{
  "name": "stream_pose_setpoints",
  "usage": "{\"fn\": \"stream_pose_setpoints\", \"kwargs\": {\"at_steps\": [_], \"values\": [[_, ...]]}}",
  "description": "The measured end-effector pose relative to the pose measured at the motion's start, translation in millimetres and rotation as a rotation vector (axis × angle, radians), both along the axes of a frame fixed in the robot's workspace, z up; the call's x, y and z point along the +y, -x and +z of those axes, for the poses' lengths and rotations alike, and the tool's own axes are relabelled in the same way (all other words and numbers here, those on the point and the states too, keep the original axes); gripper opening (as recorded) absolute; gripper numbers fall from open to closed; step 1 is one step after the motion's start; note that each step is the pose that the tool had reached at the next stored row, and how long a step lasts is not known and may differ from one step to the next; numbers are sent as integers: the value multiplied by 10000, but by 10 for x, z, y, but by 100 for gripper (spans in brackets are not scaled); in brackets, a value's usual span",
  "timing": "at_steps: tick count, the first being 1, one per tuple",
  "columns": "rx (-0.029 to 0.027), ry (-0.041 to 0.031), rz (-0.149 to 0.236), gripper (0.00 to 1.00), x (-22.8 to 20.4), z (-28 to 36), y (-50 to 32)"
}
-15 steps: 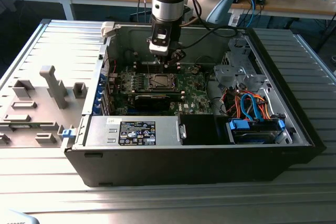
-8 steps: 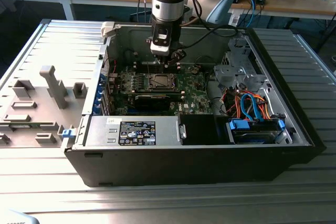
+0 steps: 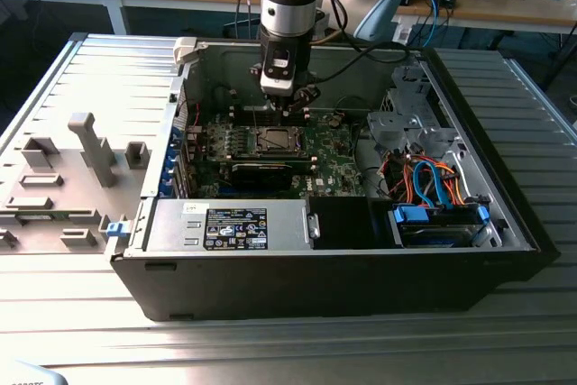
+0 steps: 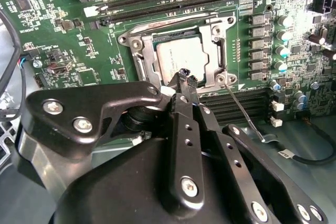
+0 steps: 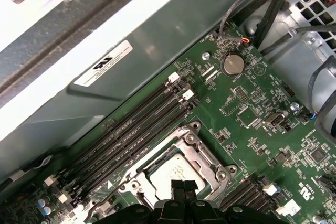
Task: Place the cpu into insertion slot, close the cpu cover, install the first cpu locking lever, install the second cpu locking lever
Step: 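Install the first cpu locking lever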
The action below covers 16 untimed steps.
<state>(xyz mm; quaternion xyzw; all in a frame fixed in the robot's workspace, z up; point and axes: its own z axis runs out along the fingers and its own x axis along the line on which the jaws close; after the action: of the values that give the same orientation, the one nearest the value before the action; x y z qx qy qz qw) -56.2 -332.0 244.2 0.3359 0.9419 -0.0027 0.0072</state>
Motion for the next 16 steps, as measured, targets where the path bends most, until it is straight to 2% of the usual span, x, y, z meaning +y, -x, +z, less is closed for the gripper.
{"fn": "stream_pose_setpoints", "kwargs": {"at_steps": [16], "values": [[0, 0, 531, 11, 0, 0, 0]]}}
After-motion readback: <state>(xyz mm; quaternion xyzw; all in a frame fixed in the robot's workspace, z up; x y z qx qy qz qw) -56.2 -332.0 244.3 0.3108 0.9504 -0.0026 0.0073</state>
